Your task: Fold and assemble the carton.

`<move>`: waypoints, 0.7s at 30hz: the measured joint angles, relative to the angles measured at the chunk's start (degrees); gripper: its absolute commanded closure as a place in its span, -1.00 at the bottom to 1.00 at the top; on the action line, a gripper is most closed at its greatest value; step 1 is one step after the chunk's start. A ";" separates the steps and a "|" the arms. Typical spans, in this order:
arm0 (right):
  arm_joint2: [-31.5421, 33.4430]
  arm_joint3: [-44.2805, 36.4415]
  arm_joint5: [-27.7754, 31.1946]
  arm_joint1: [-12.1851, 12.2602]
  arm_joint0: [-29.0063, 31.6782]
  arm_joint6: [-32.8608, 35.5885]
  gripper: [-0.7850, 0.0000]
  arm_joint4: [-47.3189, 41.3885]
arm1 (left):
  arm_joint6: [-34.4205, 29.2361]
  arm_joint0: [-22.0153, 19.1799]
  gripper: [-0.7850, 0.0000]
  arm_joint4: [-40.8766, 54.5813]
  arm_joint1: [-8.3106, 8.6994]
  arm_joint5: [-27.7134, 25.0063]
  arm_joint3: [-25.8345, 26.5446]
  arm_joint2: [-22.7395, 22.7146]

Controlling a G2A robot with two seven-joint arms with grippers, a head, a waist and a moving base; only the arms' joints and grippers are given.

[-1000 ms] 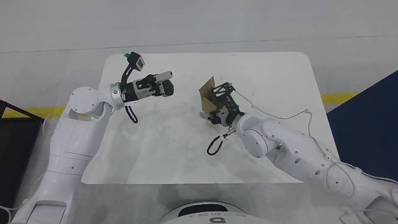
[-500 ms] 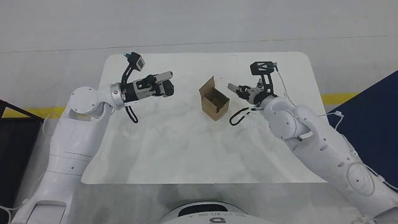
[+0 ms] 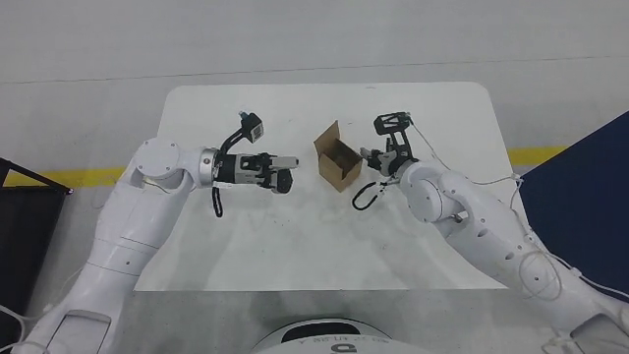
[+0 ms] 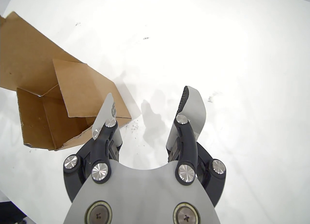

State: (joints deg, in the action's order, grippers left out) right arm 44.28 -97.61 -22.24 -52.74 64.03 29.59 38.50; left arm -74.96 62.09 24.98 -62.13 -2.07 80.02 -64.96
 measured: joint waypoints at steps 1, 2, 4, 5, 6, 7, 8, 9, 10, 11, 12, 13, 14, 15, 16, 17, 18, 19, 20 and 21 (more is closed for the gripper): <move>-0.70 0.11 0.43 -0.32 -0.15 0.23 0.00 0.52 | 1.12 -0.84 -1.00 -0.68 -0.33 0.10 -0.92 1.36; -1.12 0.03 0.84 -0.52 -0.17 0.41 0.00 0.76 | 1.96 -1.43 -1.00 -0.99 -0.59 0.09 -1.58 2.33; -1.59 -0.66 1.99 -0.86 0.08 0.68 -0.03 0.84 | 3.55 -2.58 -1.00 -1.72 -1.09 -0.18 -3.03 4.25; -1.60 -1.07 2.38 -0.94 0.27 0.76 -0.06 0.84 | 4.02 -3.01 -1.00 -2.23 -1.24 -0.32 -3.56 4.92; -1.53 -1.54 2.66 -0.99 0.50 0.83 -0.07 0.87 | 4.41 -3.40 -1.00 -2.72 -1.38 -0.47 -4.03 5.49; -1.38 -2.30 2.91 -1.04 0.86 0.95 -0.09 0.95 | 4.92 -3.81 -1.00 -3.33 -1.52 -0.62 -4.58 6.10; -1.22 -2.95 3.03 -1.06 1.15 1.06 -0.12 1.03 | 5.33 -4.05 -1.00 -3.84 -1.59 -0.67 -4.91 6.46; -1.03 -3.57 3.04 -1.07 1.45 1.18 -0.13 1.19 | 5.70 -4.24 -1.00 -4.41 -1.64 -0.67 -5.17 6.76; -0.66 -4.20 2.53 -1.07 1.84 1.30 -0.15 1.68 | 6.18 -4.42 -1.00 -5.31 -1.66 -0.60 -5.41 7.06; -0.25 -4.60 1.43 -1.07 2.15 1.35 -0.08 2.00 | 6.56 -4.53 -1.00 -6.08 -1.65 -0.51 -5.50 7.20; 0.33 -5.06 -0.29 -1.13 2.46 1.46 -0.09 1.80 | 6.93 -4.58 -1.00 -6.86 -1.61 -0.41 -5.53 7.27; 1.43 -5.83 -3.00 -1.27 2.83 1.74 -0.45 0.25 | 7.48 -4.54 -1.00 -7.74 -1.53 -0.32 -5.46 7.23; 2.50 -6.46 -5.03 -1.41 3.11 2.01 -0.57 -1.82 | 8.01 -4.42 -1.00 -8.31 -1.46 -0.33 -5.32 7.09; 3.69 -7.07 -6.79 -1.54 3.39 2.36 -0.58 -4.38 | 8.57 -4.22 -1.00 -8.80 -1.38 -0.42 -5.09 6.90; 5.28 -7.79 -8.45 -1.66 3.77 3.00 -0.54 -7.90 | 9.14 -3.88 -1.00 -9.14 -1.27 -0.60 -4.71 6.60; 6.34 -8.27 -9.12 -1.70 4.09 3.59 -0.49 -10.24 | 9.49 -3.59 -1.00 -9.33 -1.18 -0.81 -4.42 6.35; 7.21 -8.72 -9.37 -1.70 4.45 4.26 -0.40 -12.17 | 9.83 -3.28 -1.00 -9.67 -1.08 -1.07 -4.12 6.12; 8.05 -9.28 -9.30 -1.68 4.91 5.30 -0.33 -14.07 | 10.25 -2.84 -1.00 -10.17 -0.96 -1.45 -3.71 5.86; 8.46 -9.72 -9.14 -1.65 5.22 6.16 -0.28 -15.07 | 10.60 -2.48 -1.00 -10.42 -0.88 -1.88 -3.41 5.66; 8.71 -10.16 -9.07 -1.63 5.50 7.02 -0.26 -15.75 | 11.06 -2.11 -1.00 -10.56 -0.81 -2.50 -3.15 5.45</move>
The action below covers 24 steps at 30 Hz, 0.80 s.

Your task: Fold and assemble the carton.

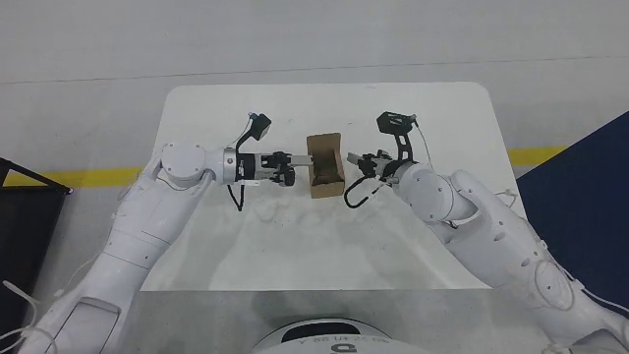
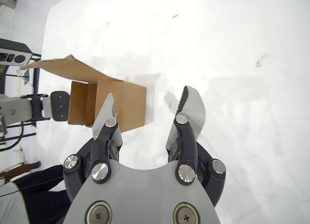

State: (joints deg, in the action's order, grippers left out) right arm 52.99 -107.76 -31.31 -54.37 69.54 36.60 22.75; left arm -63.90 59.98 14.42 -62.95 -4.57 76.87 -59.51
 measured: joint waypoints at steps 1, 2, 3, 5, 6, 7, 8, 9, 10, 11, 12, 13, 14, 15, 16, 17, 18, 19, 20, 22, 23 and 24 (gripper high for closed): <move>0.09 -0.55 -0.11 0.00 0.30 0.94 -0.17 -0.41 | 0.91 0.52 -1.00 -0.17 0.06 -1.03 0.20 -0.27; -0.02 -0.82 -0.33 -0.04 0.47 1.45 -0.11 -0.44 | 1.65 0.90 -1.00 -0.27 0.08 -1.78 0.26 -0.38; -0.31 -0.89 -0.71 -0.12 0.56 1.82 -0.08 -0.28 | 2.25 1.20 -1.00 -0.34 0.07 -2.48 0.27 -0.38; -1.44 -0.44 -1.92 -0.50 0.27 2.12 -0.04 0.27 | 3.29 1.67 -1.00 -0.20 -0.07 -3.90 0.03 0.00; -2.00 -0.07 -2.50 -0.71 -0.03 2.09 -0.05 0.49 | 3.63 1.78 -1.00 -0.04 -0.16 -4.31 -0.14 0.25; -2.83 0.40 -3.24 -1.02 -0.49 1.97 -0.05 1.00 | 3.93 1.88 -1.00 0.17 -0.28 -4.76 -0.39 0.62; -3.44 0.69 -3.70 -1.26 -0.88 1.89 -0.06 1.31 | 4.03 1.90 -1.00 0.29 -0.37 -5.02 -0.61 0.91; -4.00 0.97 -4.09 -1.50 -1.28 1.82 -0.07 1.51 | 4.06 1.86 -1.00 0.32 -0.44 -5.23 -0.84 1.18; -4.68 1.36 -4.52 -1.80 -1.82 1.76 -0.07 1.77 | 4.08 1.74 -1.00 0.45 -0.53 -5.44 -1.16 1.44; -5.15 1.62 -4.80 -2.03 -2.23 1.73 -0.06 1.93 | 4.10 1.65 -1.00 0.60 -0.58 -5.60 -1.43 1.55; -5.56 1.84 -5.04 -2.26 -2.63 1.71 -0.06 2.01 | 4.10 1.55 -1.00 0.72 -0.62 -5.76 -1.70 1.63; -6.07 2.08 -5.29 -2.55 -3.16 1.70 -0.08 2.15 | 4.03 1.41 -1.00 0.84 -0.65 -6.00 -2.05 1.66; -6.43 2.26 -5.44 -2.76 -3.55 1.70 -0.10 2.29 | 3.92 1.29 -1.00 0.96 -0.66 -6.20 -2.30 1.62; -6.75 2.43 -5.61 -2.96 -3.92 1.73 -0.10 2.38 | 3.78 1.18 -1.00 1.11 -0.66 -6.39 -2.54 1.56; -7.03 2.62 -5.88 -3.21 -4.40 1.72 -0.11 2.43 | 3.60 1.04 -1.00 1.26 -0.66 -6.60 -2.83 1.44; -7.12 2.65 -6.14 -3.40 -4.73 1.63 -0.15 2.37 | 3.51 0.94 -1.00 1.35 -0.65 -6.73 -3.03 1.33; -7.12 2.59 -6.40 -3.57 -5.02 1.49 -0.19 2.19 | 3.49 0.86 -1.00 1.42 -0.63 -6.86 -3.19 1.21; -6.98 2.42 -6.66 -3.76 -5.27 1.30 -0.24 1.79 | 3.50 0.80 -1.00 1.50 -0.61 -7.01 -3.34 1.04; -6.83 2.28 -6.80 -3.88 -5.39 1.16 -0.28 1.51 | 3.50 0.78 -1.00 1.55 -0.59 -7.11 -3.43 0.93; -6.63 2.06 -6.87 -4.08 -5.47 0.97 -0.30 1.32 | 3.48 0.78 -1.00 1.70 -0.56 -7.36 -3.62 0.77; -6.68 2.07 -6.84 -4.15 -5.49 0.97 -0.28 1.48 | 3.45 0.78 -1.00 1.72 -0.56 -7.46 -3.74 0.74; -6.88 2.20 -6.82 -4.25 -5.55 1.07 -0.25 1.76 | 3.40 0.78 -1.00 1.75 -0.56 -7.53 -3.90 0.74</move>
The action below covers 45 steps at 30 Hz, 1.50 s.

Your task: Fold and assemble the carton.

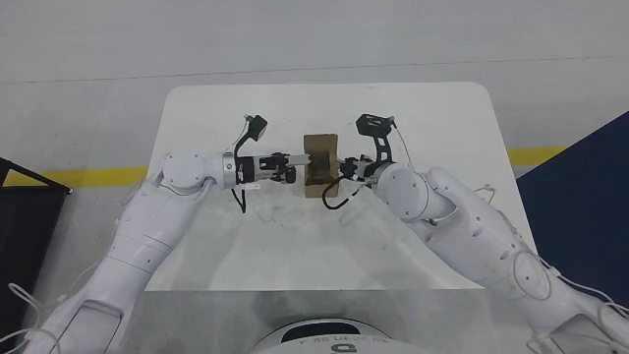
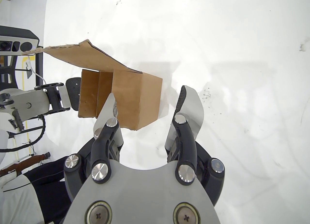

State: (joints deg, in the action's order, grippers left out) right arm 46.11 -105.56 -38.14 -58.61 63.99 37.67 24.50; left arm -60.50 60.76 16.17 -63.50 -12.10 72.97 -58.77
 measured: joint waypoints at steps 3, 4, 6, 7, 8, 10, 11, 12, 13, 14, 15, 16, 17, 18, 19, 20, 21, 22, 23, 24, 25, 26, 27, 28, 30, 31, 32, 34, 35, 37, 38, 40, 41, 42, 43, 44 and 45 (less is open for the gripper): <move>-1.52 1.09 0.15 -0.55 -0.58 0.72 -0.24 0.73 | -0.30 -0.24 -1.00 0.18 -0.10 -0.17 -0.62 0.28; -2.34 1.78 0.23 -0.86 -0.98 0.98 -0.17 1.01 | -0.45 -0.41 -1.00 0.27 -0.15 -0.22 -0.86 0.43; -3.68 3.12 0.10 -1.36 -1.83 1.38 0.04 1.86 | -0.69 -0.68 -1.00 0.34 -0.23 -0.24 -1.17 0.64; -4.53 3.92 -0.26 -1.69 -2.51 1.56 0.14 2.65 | -0.80 -0.87 -1.00 0.39 -0.27 -0.24 -1.38 0.73; -5.03 4.31 -0.55 -1.95 -2.97 1.67 0.32 3.00 | -0.87 -1.01 -1.00 0.43 -0.30 -0.26 -1.54 0.79; -5.78 4.66 -1.07 -2.47 -3.82 1.75 0.64 3.48 | -1.06 -1.33 -1.00 0.48 -0.35 -0.27 -1.90 0.87; -5.98 4.65 -1.25 -2.64 -4.08 1.79 0.93 3.71 | -1.12 -1.46 -1.00 0.53 -0.36 -0.29 -2.03 0.87; -6.14 4.57 -1.43 -2.78 -4.30 1.87 1.00 3.98 | -1.17 -1.56 -1.00 0.58 -0.37 -0.35 -2.15 0.85; -6.32 4.47 -1.63 -2.93 -4.52 2.03 1.00 4.47 | -1.21 -1.66 -1.00 0.62 -0.38 -0.50 -2.30 0.83; -6.42 4.41 -1.80 -3.01 -4.63 2.21 1.00 4.86 | -1.22 -1.70 -1.00 0.64 -0.39 -0.60 -2.40 0.82; -6.50 4.34 -2.00 -3.09 -4.73 2.36 1.00 5.28 | -1.22 -1.73 -1.00 0.65 -0.40 -0.67 -2.48 0.83; -6.59 4.19 -2.37 -3.17 -4.82 2.50 1.00 5.97 | -1.26 -1.77 -1.00 0.66 -0.41 -0.73 -2.55 0.85; -6.66 4.00 -2.67 -3.22 -4.85 2.60 1.00 6.56 | -1.32 -1.82 -1.00 0.61 -0.41 -0.76 -2.60 0.87; -6.73 3.70 -3.15 -3.27 -4.86 2.78 1.00 7.36 | -1.35 -1.89 -1.00 0.45 -0.41 -0.80 -2.65 0.89; -6.75 3.44 -3.58 -3.29 -4.85 2.87 1.00 8.01 | -1.35 -1.95 -1.00 0.26 -0.41 -0.82 -2.67 0.90; -6.81 3.16 -4.05 -3.30 -4.81 2.96 1.00 8.79 | -1.31 -1.99 -1.00 0.04 -0.40 -0.83 -2.67 0.91; -6.89 2.88 -4.56 -3.31 -4.78 3.09 1.00 9.68 | -1.26 -2.03 -1.00 -0.19 -0.39 -0.81 -2.67 0.92; -7.03 2.54 -5.35 -3.30 -4.73 3.26 1.00 11.08 | -1.22 -2.10 -1.00 -0.57 -0.37 -0.69 -2.66 0.92; -7.15 2.24 -6.03 -3.28 -4.68 3.42 1.00 12.23 | -1.20 -2.15 -1.00 -0.91 -0.34 -0.57 -2.62 0.92; -7.22 1.86 -6.64 -3.27 -4.59 3.70 1.00 13.20 | -1.19 -2.19 -1.00 -1.16 -0.32 -0.48 -2.56 0.91; -7.11 1.35 -7.36 -3.23 -4.47 4.13 1.00 14.18 | -1.18 -2.21 -1.00 -1.36 -0.29 -0.40 -2.51 0.86; -6.92 1.01 -7.90 -3.18 -4.36 4.40 0.79 14.93 | -1.18 -2.25 -1.00 -1.60 -0.26 -0.32 -2.48 0.82; -6.62 0.52 -8.49 -3.07 -4.13 4.89 0.41 15.83 | -1.17 -2.31 -1.00 -2.06 -0.21 -0.15 -2.41 0.78; -6.27 0.15 -8.87 -2.98 -3.90 5.39 0.16 16.24 | -1.17 -2.36 -1.00 -2.45 -0.17 0.01 -2.33 0.76; -5.20 -0.45 -9.45 -2.70 -3.25 6.51 0.01 16.86 | -0.93 -2.53 -1.00 -3.87 -0.06 0.41 -2.07 0.71; -4.65 -0.58 -9.66 -2.58 -2.91 6.81 -0.36 17.02 | -0.51 -2.61 -1.00 -4.77 0.00 0.55 -1.90 0.68; -4.01 -0.64 -9.94 -2.47 -2.51 6.91 -0.55 17.07 | 0.08 -2.65 -1.00 -5.84 0.06 0.70 -1.64 0.66; -2.24 -0.75 -10.32 -2.24 -1.38 6.55 -0.66 16.62 | 1.29 -2.68 -1.00 -8.14 0.17 1.24 -0.61 0.72; -1.20 -1.11 -10.05 -2.18 -0.76 6.14 -0.68 15.78 | 1.58 -2.71 -1.00 -8.86 0.19 1.55 -0.05 0.79; 2.25 -2.01 -8.14 -2.04 1.29 4.39 -0.61 11.53 | 1.68 -3.00 -1.00 -10.20 0.17 2.48 1.12 1.20; 3.80 -2.10 -7.23 -1.94 2.32 3.36 -0.57 9.63 | 1.51 -3.24 -1.00 -10.65 0.12 2.98 1.35 1.49; 7.05 -2.07 -5.80 -1.75 4.73 0.87 -0.58 6.14 | 1.04 -4.09 -0.89 -11.13 -0.10 4.06 1.19 2.31; 8.34 -2.14 -5.28 -1.71 5.74 -0.21 -0.62 4.68 | 0.81 -4.58 -0.84 -11.14 -0.25 4.71 0.81 2.77; 9.61 -2.30 -4.50 -1.70 6.77 -1.27 -0.63 3.05 | 0.49 -5.20 -0.71 -11.15 -0.45 5.56 0.35 3.34; 11.34 -2.56 -2.98 -1.69 8.18 -2.60 -0.65 0.58 | -0.03 -6.18 -0.61 -11.39 -0.76 6.60 -0.21 4.31; 12.74 -2.71 -1.48 -1.68 9.28 -3.53 -0.69 -1.57 | -0.44 -7.03 -0.55 -11.79 -1.03 7.23 -0.62 5.17; 14.21 -2.75 0.32 -1.63 10.44 -4.37 -0.69 -3.79 | -0.86 -7.92 -0.55 -12.25 -1.34 7.83 -1.10 6.13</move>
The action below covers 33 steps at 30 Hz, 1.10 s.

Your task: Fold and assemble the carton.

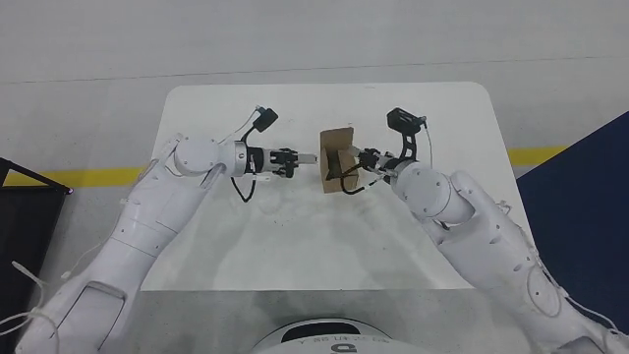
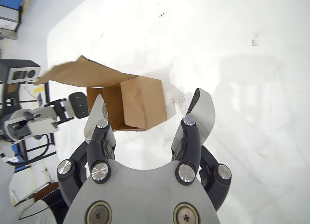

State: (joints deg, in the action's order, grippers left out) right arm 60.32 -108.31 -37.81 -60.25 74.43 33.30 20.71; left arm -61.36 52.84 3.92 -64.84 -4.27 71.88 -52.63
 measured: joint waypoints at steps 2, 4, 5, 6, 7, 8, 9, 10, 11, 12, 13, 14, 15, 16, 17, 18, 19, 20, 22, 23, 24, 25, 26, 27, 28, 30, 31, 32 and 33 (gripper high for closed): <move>3.10 0.47 4.32 0.24 2.60 -1.24 -0.73 -3.83 | -0.50 -2.10 -0.39 -0.70 -0.80 0.95 -1.32 2.24; 5.44 1.53 8.24 0.47 4.66 -1.56 -0.72 -6.38 | -0.78 -4.07 -0.19 -1.34 -1.67 1.57 -2.81 4.46; 6.15 2.10 9.47 0.54 5.30 -1.71 -0.69 -6.99 | -0.82 -4.88 -0.02 -1.61 -2.05 1.84 -3.43 5.37; 6.61 2.51 10.38 0.58 5.79 -1.88 -0.70 -7.21 | -0.73 -5.64 0.05 -1.78 -2.43 2.09 -4.01 6.22; 6.85 2.71 11.33 0.61 6.28 -2.10 -0.67 -7.26 | -0.40 -6.55 0.09 -1.78 -2.94 2.38 -4.68 7.21; 6.86 2.75 11.97 0.60 6.60 -2.26 -0.65 -7.23 | -0.15 -7.16 0.11 -1.72 -3.31 2.56 -5.14 7.88; 6.76 2.77 12.59 0.60 6.87 -2.35 -0.65 -7.07 | 0.04 -7.77 0.10 -1.74 -3.65 2.74 -5.59 8.50; 6.44 2.78 13.50 0.58 7.15 -2.31 -0.61 -6.75 | 0.19 -8.53 0.11 -1.91 -4.09 3.04 -6.18 9.31; 6.15 2.86 14.18 0.56 7.28 -2.20 -0.60 -6.54 | 0.26 -9.06 0.08 -2.01 -4.40 3.29 -6.61 9.87; 5.85 3.00 14.77 0.53 7.35 -2.07 -0.60 -6.30 | 0.29 -9.54 0.04 -2.10 -4.70 3.55 -7.05 10.42; 5.39 3.19 15.41 0.48 7.36 -1.88 -0.58 -5.88 | 0.31 -10.11 0.01 -2.28 -5.08 3.85 -7.57 11.12; 5.09 3.32 15.86 0.44 7.32 -1.74 -0.57 -5.70 | 0.38 -10.47 -0.02 -2.33 -5.35 3.99 -7.90 11.58; 4.86 3.47 16.31 0.39 7.27 -1.62 -0.58 -5.68 | 0.46 -10.76 -0.05 -2.31 -5.61 4.07 -8.20 12.00; 4.63 3.66 16.97 0.33 7.20 -1.55 -0.58 -5.70 | 0.60 -11.10 -0.22 -2.33 -5.93 4.15 -8.56 12.49; 4.50 3.80 17.49 0.29 7.17 -1.54 -0.57 -5.70 | 0.73 -11.32 -0.37 -2.37 -6.14 4.19 -8.81 12.78; 4.42 3.96 17.96 0.25 7.15 -1.54 -0.56 -5.70 | 0.88 -11.51 -0.56 -2.43 -6.32 4.24 -9.06 13.03; 4.38 4.15 18.43 0.21 7.13 -1.56 -0.56 -5.74 | 1.14 -11.69 -0.55 -2.44 -6.53 4.29 -9.34 13.26; 4.38 4.25 18.74 0.18 7.11 -1.62 -0.56 -5.76 | 1.41 -11.78 -0.55 -2.43 -6.67 4.31 -9.51 13.37; 4.41 4.45 19.54 0.13 7.11 -1.77 -0.52 -5.85 | 1.90 -11.85 -0.55 -2.43 -6.91 4.47 -9.85 13.53; 4.46 4.54 19.82 0.11 7.14 -1.77 -0.47 -5.87 | 2.02 -11.83 -0.57 -2.40 -6.99 4.61 -9.98 13.56; 4.51 4.61 20.04 0.10 7.16 -1.73 -0.47 -5.89 | 2.03 -11.77 -0.62 -2.34 -7.06 4.80 -10.13 13.61; 4.54 4.67 20.45 0.09 7.17 -1.44 -0.44 -5.92 | 2.00 -11.68 -0.65 -2.37 -7.16 5.12 -10.30 13.74; 4.54 4.75 20.82 0.09 7.15 -1.13 -0.44 -5.90 | 2.01 -11.65 -0.64 -2.43 -7.25 5.26 -10.33 13.84; 4.53 4.84 21.28 0.10 7.13 -0.68 -0.45 -5.72 | 2.21 -11.64 -0.63 -2.41 -7.38 5.29 -10.26 13.93; 4.53 4.86 21.57 0.11 7.12 -0.47 -0.43 -5.54 | 2.45 -11.65 -0.64 -2.32 -7.48 5.29 -10.16 13.94; 4.74 4.83 22.12 0.10 7.21 -0.34 -0.40 -5.60 | 3.00 -11.72 -0.67 -2.24 -7.67 5.37 -9.97 13.91; 5.01 4.85 22.32 0.11 7.30 -0.33 -0.36 -5.94 | 3.13 -11.75 -0.69 -2.25 -7.73 5.45 -9.95 13.89; 5.35 4.92 22.50 0.11 7.39 -0.29 -0.33 -6.33 | 3.17 -11.78 -0.66 -2.28 -7.79 5.53 -9.95 13.89; 5.70 4.98 22.67 0.14 7.49 -0.18 -0.29 -6.69 | 3.19 -11.82 -0.62 -2.32 -7.86 5.59 -9.98 13.89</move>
State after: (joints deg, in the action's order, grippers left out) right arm 66.02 -103.33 -15.14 -60.11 81.91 33.12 14.02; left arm -58.16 41.03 1.60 -72.70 1.32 61.90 -38.74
